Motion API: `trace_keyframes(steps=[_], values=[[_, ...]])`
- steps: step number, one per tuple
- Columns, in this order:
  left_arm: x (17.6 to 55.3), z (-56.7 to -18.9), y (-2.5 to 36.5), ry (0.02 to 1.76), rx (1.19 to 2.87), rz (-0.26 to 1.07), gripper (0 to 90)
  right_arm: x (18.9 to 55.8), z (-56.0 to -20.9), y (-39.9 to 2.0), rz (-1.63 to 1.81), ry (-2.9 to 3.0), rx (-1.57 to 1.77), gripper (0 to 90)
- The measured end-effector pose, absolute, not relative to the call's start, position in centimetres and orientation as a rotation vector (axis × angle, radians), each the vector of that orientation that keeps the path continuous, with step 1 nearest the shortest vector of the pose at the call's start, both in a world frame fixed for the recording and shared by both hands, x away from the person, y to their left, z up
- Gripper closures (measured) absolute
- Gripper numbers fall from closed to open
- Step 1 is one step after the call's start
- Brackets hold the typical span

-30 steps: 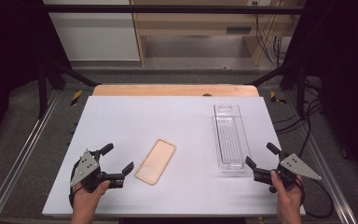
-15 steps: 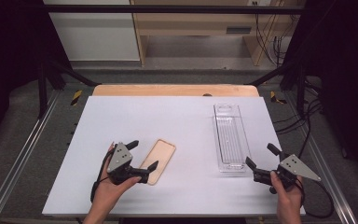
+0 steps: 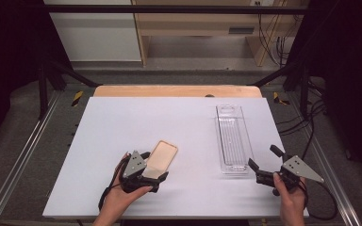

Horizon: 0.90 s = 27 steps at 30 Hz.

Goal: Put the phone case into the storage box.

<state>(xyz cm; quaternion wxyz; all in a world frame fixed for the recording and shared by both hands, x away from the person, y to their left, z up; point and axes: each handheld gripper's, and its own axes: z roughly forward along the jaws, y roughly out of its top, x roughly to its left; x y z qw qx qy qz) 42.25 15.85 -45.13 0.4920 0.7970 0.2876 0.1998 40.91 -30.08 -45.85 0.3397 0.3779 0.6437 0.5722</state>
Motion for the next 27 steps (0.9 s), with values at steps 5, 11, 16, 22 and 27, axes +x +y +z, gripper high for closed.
trace_keyframes(steps=[5, 11, 16, 22, 27], values=[[42.2, -45.4, 16.0, 0.71, 1.948, 0.482, 19.6, 40.9, -45.8, -30.2, 1.491, 1.67, 0.986, 3.5], [42.0, -45.1, 16.5, 0.74, 1.927, 0.516, 37.9, 40.9, -45.9, -30.1, 1.492, 1.673, 0.992, 3.5], [42.1, -45.2, 17.2, 0.783, 1.939, 0.513, 60.1, 40.9, -45.9, -30.2, 1.484, 1.673, 0.992, 3.5], [42.4, -45.8, 17.7, 0.839, 1.991, 0.454, 82.5, 40.9, -45.9, -30.1, 1.476, 1.678, 0.997, 3.6], [42.6, -45.8, 18.3, 0.883, 2.026, 0.439, 90.0, 40.9, -45.9, -30.1, 1.472, 1.676, 0.997, 3.5]])
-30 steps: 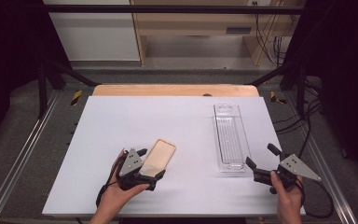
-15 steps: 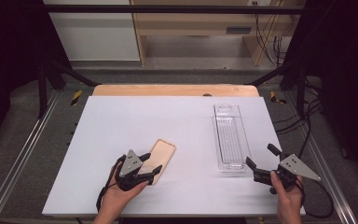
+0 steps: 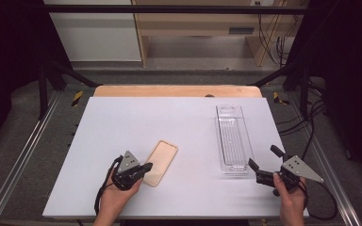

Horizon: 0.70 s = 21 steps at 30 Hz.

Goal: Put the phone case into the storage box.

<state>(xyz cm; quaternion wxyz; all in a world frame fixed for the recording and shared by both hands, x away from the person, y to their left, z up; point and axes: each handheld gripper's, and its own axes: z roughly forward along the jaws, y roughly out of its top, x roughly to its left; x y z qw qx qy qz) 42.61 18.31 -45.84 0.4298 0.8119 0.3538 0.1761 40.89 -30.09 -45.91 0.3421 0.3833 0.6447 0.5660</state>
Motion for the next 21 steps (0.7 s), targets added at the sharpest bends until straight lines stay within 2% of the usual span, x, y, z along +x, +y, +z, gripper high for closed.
trace_keyframes(steps=[12, 21], values=[[42.8, -46.6, 20.6, 0.952, 2.074, 0.375, 90.0, 40.9, -45.9, -30.1, 1.472, 1.679, 1.0, 3.5], [43.0, -47.5, 18.9, 0.942, 2.13, 0.433, 90.0, 41.0, -46.0, -29.9, 1.467, 1.689, 0.994, 3.5]])
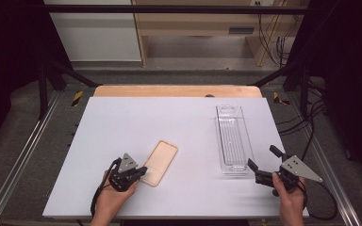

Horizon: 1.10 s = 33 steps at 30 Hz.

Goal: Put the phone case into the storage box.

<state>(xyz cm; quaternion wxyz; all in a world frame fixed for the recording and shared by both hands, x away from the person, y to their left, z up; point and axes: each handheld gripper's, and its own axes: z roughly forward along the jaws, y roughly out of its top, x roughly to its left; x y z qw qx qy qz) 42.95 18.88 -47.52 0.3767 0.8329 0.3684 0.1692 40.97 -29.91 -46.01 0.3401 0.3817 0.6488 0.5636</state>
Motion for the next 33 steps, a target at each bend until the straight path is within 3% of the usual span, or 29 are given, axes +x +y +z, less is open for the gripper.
trace_keyframes(steps=[9, 33], values=[[42.7, -47.8, 19.7, 0.964, 2.218, 0.477, 90.0, 40.9, -46.0, -29.9, 1.468, 1.692, 0.996, 3.5], [43.4, -47.5, 24.7, 1.021, 2.202, 0.427, 90.0, 40.9, -46.0, -30.0, 1.471, 1.686, 0.994, 3.6]])
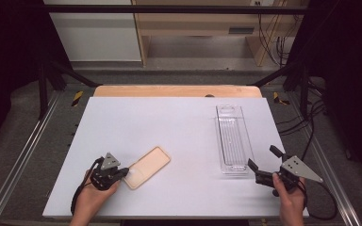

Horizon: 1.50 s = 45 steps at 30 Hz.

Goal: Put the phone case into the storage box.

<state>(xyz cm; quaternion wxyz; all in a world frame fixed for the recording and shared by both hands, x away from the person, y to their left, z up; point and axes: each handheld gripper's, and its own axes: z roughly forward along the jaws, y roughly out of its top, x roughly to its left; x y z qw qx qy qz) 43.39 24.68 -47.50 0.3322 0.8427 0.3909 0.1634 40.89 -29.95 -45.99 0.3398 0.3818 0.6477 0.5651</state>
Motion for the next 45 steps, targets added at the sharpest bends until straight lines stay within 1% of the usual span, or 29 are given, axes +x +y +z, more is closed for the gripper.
trace_keyframes(steps=[11, 28, 32, 38, 39, 40, 44, 45], values=[[43.5, -47.5, 26.0, 1.034, 2.192, 0.409, 90.0, 40.9, -46.0, -30.0, 1.472, 1.685, 0.989, 3.6], [43.3, -47.3, 26.4, 1.027, 2.218, 0.382, 90.0, 40.9, -46.0, -29.9, 1.471, 1.686, 0.987, 3.6], [43.2, -47.1, 26.2, 1.007, 2.22, 0.394, 90.0, 40.9, -46.0, -29.8, 1.472, 1.687, 0.986, 3.5], [43.1, -46.4, 26.1, 0.976, 2.161, 0.441, 90.0, 40.9, -46.0, -29.9, 1.471, 1.685, 0.985, 3.6], [43.1, -46.4, 26.1, 0.976, 2.149, 0.455, 88.1, 40.9, -46.0, -29.8, 1.471, 1.687, 0.988, 3.5], [43.1, -46.3, 26.2, 0.97, 2.133, 0.476, 88.1, 40.9, -46.0, -29.8, 1.471, 1.687, 0.988, 3.5], [43.1, -46.1, 26.4, 0.961, 2.072, 0.54, 75.6, 40.9, -46.0, -29.8, 1.471, 1.687, 0.981, 3.6], [43.1, -46.0, 26.4, 0.956, 2.063, 0.546, 70.3, 40.9, -46.0, -29.8, 1.47, 1.689, 0.98, 3.5]])
